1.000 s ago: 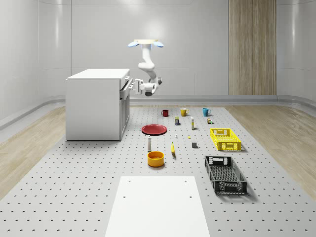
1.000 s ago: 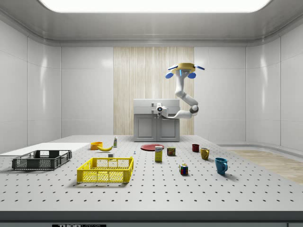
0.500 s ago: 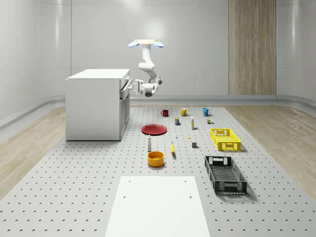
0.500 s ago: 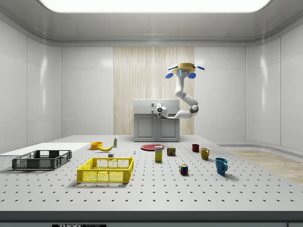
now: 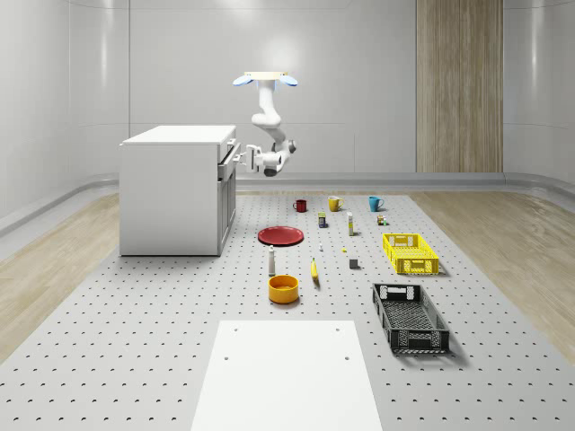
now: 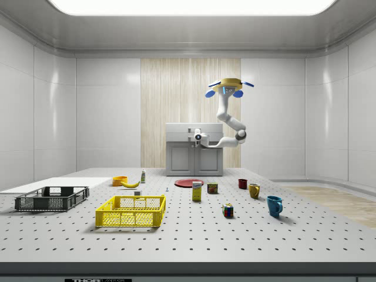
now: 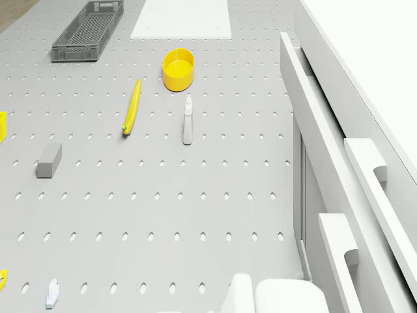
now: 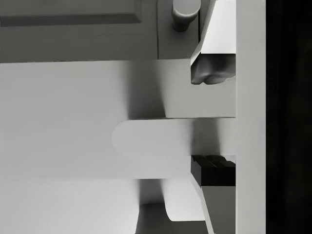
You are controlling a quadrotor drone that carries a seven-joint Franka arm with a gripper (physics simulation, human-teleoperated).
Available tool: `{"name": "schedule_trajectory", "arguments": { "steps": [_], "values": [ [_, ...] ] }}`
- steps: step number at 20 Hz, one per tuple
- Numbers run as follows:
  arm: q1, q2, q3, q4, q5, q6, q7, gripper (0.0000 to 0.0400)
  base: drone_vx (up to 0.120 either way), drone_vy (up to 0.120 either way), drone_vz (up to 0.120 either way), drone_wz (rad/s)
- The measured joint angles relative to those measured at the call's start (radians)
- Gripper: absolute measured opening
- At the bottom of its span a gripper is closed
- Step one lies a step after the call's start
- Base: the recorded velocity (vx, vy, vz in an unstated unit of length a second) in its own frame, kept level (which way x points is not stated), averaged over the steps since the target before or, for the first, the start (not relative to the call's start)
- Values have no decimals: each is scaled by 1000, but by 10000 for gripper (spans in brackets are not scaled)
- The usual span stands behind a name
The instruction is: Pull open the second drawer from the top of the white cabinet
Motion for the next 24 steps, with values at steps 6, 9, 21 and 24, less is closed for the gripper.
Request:
{"name": "schedule_trajectory", "arguments": {
  "steps": [6, 9, 21, 24],
  "values": [
    [14, -2, -8, -3, 13, 10, 6, 246, 0, 0, 0, 0],
    [20, -2, -8, -4, 20, 16, 0, 274, 0, 0, 0, 0],
    [51, 16, 41, -2, 83, 67, -18, 240, 0, 0, 0, 0],
    [62, 11, 40, 0, 63, 78, -13, 246, 0, 0, 0, 0]
  ]
}}
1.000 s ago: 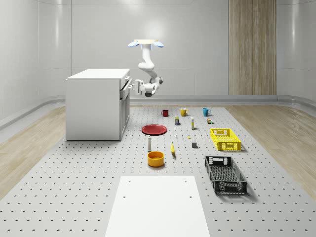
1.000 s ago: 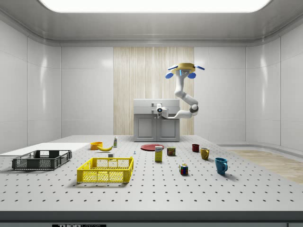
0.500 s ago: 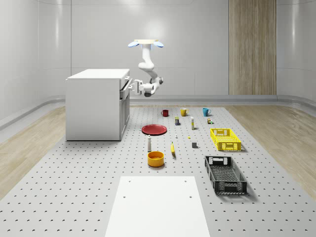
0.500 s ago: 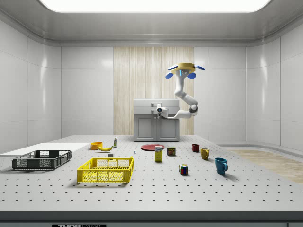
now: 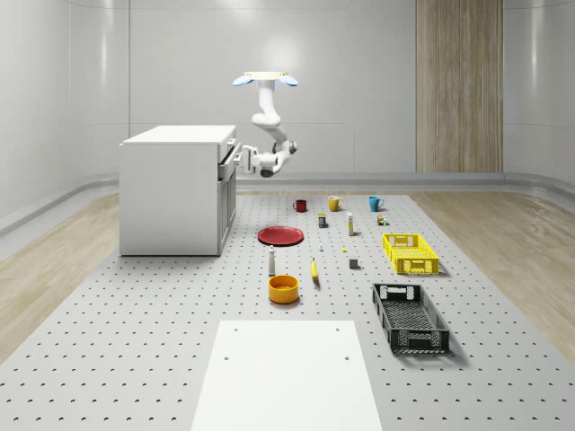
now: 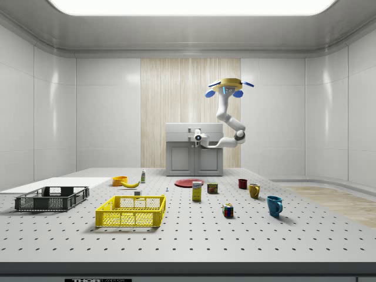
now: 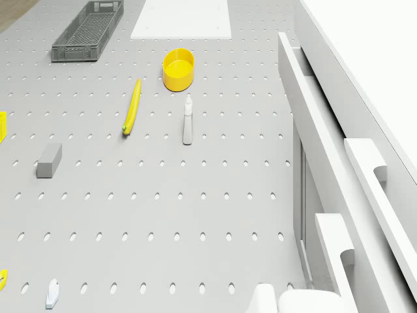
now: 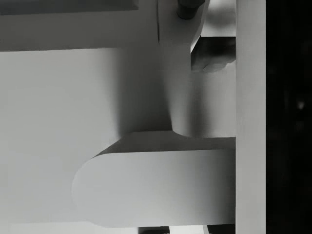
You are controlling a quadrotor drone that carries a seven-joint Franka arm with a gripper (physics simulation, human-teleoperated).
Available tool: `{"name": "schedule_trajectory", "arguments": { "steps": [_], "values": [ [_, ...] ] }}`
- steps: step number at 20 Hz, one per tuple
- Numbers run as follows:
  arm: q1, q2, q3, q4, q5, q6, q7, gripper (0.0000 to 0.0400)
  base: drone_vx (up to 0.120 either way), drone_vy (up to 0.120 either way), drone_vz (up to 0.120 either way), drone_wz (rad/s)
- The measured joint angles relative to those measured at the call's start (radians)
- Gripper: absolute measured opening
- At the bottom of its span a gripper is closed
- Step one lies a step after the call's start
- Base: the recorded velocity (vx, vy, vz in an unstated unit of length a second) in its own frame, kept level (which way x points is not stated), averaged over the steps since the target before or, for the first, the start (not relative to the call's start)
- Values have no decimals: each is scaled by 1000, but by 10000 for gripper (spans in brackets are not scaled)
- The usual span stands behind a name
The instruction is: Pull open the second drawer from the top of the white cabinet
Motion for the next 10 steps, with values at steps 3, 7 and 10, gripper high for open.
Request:
{"name": "schedule_trajectory", "arguments": {
  "steps": [3, 7, 10],
  "values": [
    [15, -16, -3, 7, -35, 13, 86, 276, 0, 0, 0, 0],
    [23, -17, -32, 0, -46, 9, 34, 216, 0, 0, 0, 0],
    [15, -30, -56, 0, -78, -10, 50, 213, 0, 0, 0, 0]
  ]
}}
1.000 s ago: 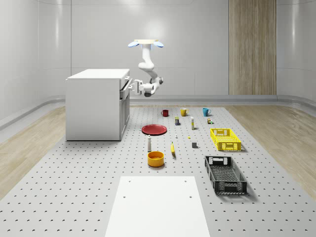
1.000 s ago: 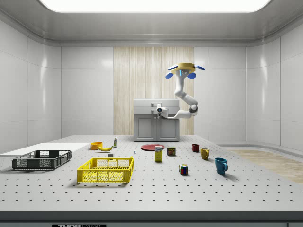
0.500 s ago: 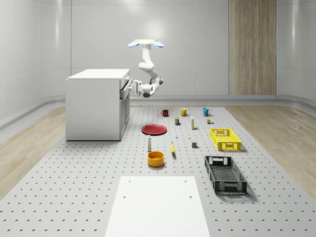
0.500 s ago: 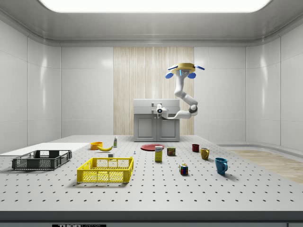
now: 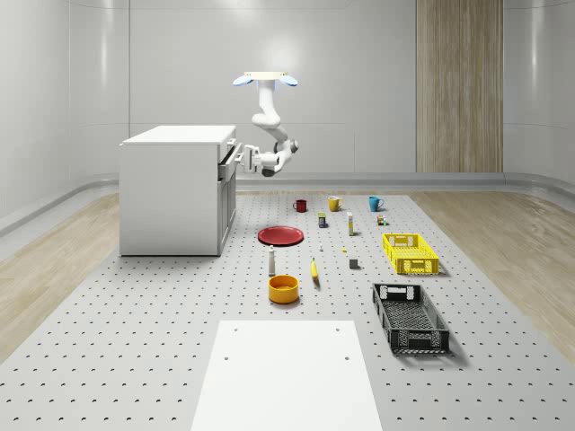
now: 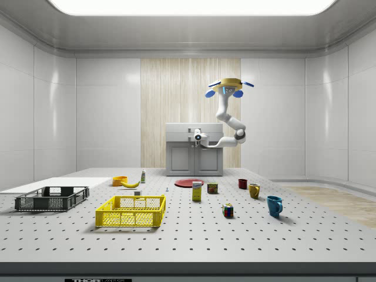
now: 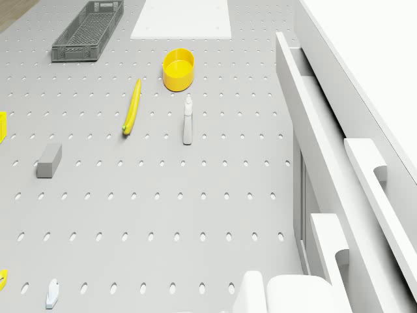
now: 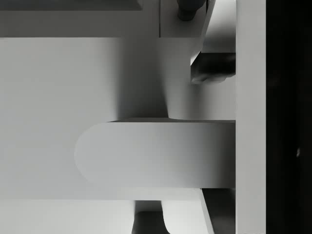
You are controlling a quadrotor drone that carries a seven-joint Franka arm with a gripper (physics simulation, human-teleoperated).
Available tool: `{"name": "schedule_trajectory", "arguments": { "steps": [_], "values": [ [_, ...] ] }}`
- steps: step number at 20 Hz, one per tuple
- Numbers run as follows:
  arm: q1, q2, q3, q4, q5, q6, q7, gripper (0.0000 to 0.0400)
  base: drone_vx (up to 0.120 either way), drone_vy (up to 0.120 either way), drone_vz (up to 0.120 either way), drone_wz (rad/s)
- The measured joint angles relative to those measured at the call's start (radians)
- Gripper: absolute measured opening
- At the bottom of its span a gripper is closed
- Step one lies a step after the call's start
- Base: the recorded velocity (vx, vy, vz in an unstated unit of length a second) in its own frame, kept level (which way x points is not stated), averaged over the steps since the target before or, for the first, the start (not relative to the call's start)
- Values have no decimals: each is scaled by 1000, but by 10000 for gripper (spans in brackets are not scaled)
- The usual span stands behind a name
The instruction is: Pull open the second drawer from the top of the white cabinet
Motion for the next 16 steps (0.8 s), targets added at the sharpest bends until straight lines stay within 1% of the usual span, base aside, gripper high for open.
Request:
{"name": "schedule_trajectory", "arguments": {
  "steps": [2, 3, 6, 8, 15, 16],
  "values": [
    [-7, -8, -19, 1, -23, -15, -10, 210, 0, 0, 0, 0],
    [-10, -13, -30, 2, -35, -23, 5, 209, 0, 0, 0, 0],
    [-19, -27, -63, 6, -73, -48, 5, 207, 0, 0, 0, 0],
    [-25, -35, -87, 10, -99, -66, 26, 205, 0, 0, 0, 0],
    [-39, -63, -177, 35, -191, -131, 46, 200, 0, 0, 0, 0],
    [-43, -52, -198, 30, -197, -141, -5, 184, 0, 0, 0, 0]
  ]
}}
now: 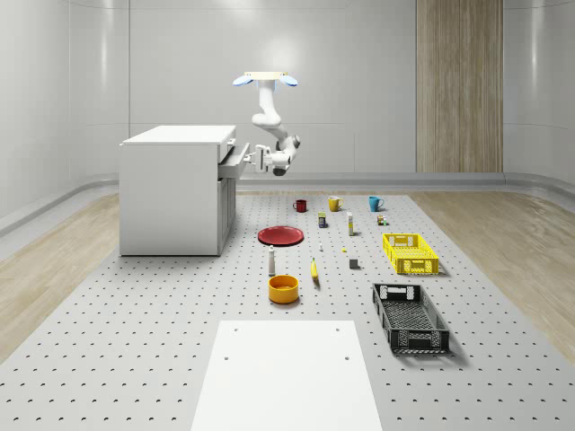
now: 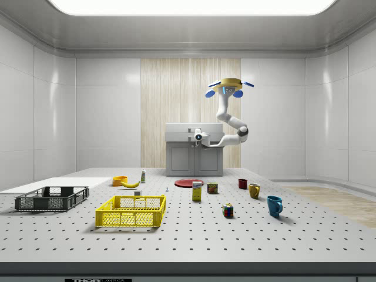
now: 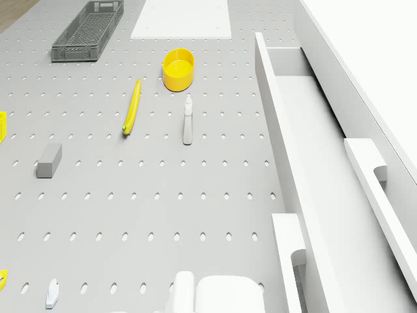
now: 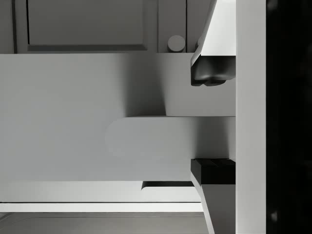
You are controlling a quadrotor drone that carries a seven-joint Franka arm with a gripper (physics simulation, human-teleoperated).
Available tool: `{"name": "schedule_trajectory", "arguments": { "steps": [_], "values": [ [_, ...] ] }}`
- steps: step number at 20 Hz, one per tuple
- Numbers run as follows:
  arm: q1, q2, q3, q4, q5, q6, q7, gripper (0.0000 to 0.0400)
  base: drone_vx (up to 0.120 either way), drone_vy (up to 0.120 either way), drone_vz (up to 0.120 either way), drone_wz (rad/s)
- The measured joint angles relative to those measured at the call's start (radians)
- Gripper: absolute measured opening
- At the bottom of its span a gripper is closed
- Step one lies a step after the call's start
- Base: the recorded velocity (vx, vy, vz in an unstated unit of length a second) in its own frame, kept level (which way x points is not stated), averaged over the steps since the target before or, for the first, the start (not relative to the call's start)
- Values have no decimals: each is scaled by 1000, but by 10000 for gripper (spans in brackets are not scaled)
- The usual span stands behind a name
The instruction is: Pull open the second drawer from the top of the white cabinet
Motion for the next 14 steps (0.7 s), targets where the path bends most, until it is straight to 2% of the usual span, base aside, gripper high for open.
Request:
{"name": "schedule_trajectory", "arguments": {
  "steps": [1, 3, 6, 7, 8, 9, 11, 13, 14],
  "values": [
    [-9, 8, -11, 4, -2, -17, -9, 165, 0, 0, 0, 0],
    [-14, 0, -33, 18, -20, -39, 11, 145, 0, 0, 0, 0],
    [-16, -13, -69, 41, -62, -68, 55, 166, 0, 0, 0, 0],
    [-9, -34, -79, 57, -93, -74, 110, 229, 0, 0, 0, 0],
    [-6, -31, -99, 59, -104, -81, 74, 199, 0, 0, 0, 0],
    [-5, -34, -112, 67, -114, -90, 76, 189, 0, 0, 0, 0],
    [1, -45, -137, 86, -143, -108, 103, 208, 0, 0, 0, 0],
    [49, -116, -169, 107, -220, -89, 206, 287, 0, 0, 0, 0],
    [64, -120, -194, 106, -235, -84, 163, 244, 0, 0, 0, 0]
  ]
}}
